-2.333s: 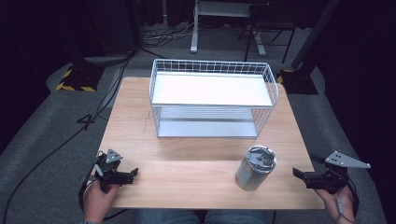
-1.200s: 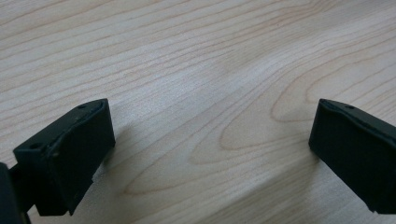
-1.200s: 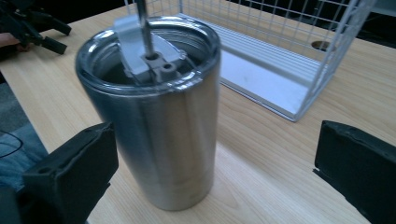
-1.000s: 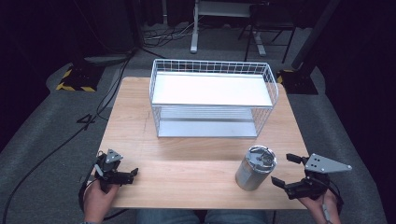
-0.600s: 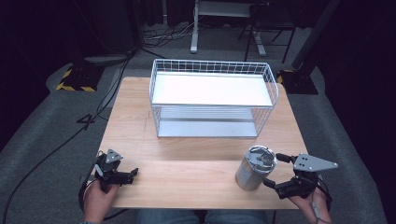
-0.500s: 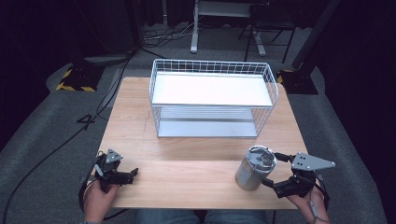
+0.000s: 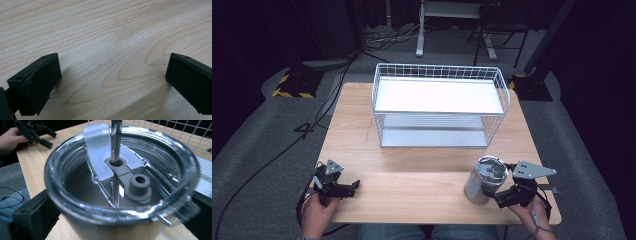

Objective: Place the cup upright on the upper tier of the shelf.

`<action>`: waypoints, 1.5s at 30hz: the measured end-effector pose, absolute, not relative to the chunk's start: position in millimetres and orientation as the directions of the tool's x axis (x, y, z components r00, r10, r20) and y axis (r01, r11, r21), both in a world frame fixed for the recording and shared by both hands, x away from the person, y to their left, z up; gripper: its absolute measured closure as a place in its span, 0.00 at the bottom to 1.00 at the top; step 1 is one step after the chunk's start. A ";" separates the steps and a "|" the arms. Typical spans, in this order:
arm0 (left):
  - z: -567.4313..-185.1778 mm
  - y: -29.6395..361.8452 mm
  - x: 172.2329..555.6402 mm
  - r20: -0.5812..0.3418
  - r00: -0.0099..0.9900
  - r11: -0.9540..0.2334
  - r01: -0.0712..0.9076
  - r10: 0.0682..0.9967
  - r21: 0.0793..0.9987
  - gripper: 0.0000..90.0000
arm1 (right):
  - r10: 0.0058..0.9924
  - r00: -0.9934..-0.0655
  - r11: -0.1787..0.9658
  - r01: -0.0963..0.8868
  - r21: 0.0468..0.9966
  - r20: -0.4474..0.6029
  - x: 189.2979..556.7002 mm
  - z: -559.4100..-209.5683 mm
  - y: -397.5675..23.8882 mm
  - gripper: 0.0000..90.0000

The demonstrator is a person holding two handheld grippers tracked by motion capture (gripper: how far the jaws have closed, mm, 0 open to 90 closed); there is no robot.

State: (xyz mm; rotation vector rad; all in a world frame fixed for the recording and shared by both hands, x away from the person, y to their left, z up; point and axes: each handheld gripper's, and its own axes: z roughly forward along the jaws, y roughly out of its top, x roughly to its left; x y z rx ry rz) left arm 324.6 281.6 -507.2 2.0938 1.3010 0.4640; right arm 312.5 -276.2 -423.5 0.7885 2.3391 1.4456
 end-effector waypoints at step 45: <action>-507.2 281.5 324.6 -0.029 0.451 -0.319 0.673 0.892 0.668 0.01 | 0.582 -0.813 0.402 0.292 0.868 0.004 321.4 -406.3 -257.5 0.04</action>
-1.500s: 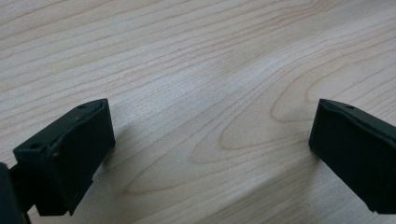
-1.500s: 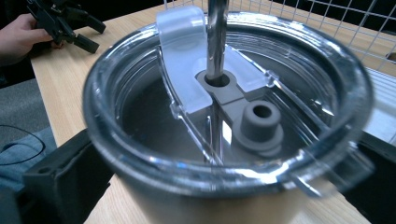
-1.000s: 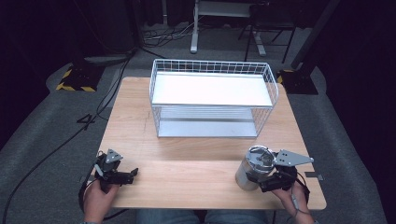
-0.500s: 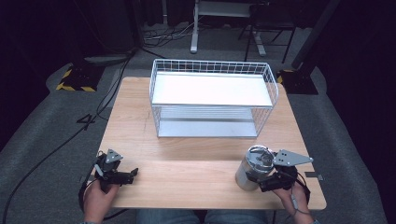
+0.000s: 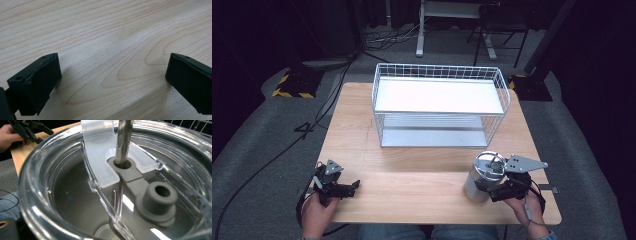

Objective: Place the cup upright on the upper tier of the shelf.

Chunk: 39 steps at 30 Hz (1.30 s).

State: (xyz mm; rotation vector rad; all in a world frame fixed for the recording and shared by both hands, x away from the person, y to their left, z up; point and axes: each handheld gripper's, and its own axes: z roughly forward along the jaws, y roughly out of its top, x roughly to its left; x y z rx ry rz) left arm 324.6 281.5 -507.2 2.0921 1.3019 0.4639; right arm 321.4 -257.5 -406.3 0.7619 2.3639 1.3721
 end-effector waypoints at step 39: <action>-507.2 281.7 325.0 -0.029 0.453 -0.320 0.672 0.891 0.668 0.01 | 0.600 -0.798 0.400 0.247 0.883 -0.048 344.8 -299.6 -247.1 0.04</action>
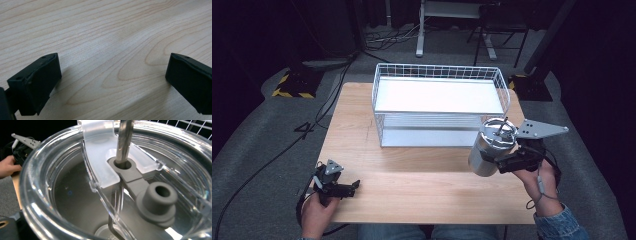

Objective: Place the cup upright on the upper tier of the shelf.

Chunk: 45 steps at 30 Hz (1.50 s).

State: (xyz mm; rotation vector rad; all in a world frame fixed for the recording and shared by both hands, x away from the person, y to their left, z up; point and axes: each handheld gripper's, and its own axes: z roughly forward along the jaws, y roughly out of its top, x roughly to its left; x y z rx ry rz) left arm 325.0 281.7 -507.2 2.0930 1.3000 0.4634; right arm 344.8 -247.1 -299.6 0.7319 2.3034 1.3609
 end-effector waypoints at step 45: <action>-507.4 279.8 322.3 -0.027 0.427 -0.302 0.680 0.904 0.669 0.01 | 0.644 -0.765 0.310 0.243 0.919 -0.015 431.7 -199.8 -211.2 0.04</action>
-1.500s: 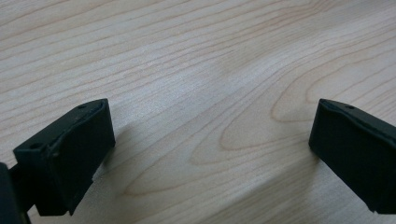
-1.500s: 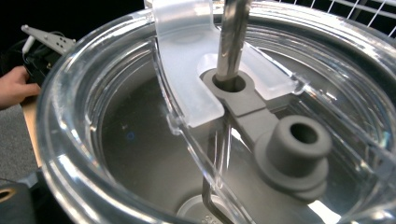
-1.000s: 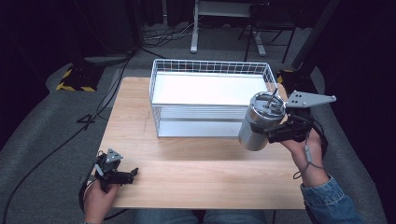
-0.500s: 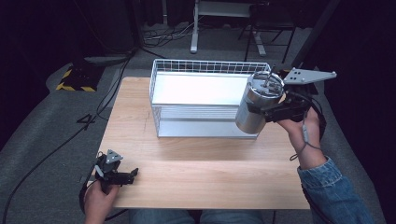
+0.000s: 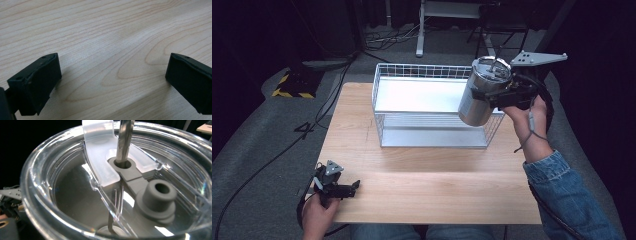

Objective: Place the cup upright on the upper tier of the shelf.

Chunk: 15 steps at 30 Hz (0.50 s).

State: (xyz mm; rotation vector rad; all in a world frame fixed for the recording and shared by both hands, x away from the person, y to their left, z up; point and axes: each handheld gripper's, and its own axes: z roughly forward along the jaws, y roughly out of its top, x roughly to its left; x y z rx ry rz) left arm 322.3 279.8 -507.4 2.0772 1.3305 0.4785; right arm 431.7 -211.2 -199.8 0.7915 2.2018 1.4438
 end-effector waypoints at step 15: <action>-507.4 279.4 322.9 -0.031 0.424 -0.296 0.682 0.905 0.669 0.01 | 0.649 -0.760 0.320 0.227 0.920 -0.038 460.1 -182.4 -165.9 0.04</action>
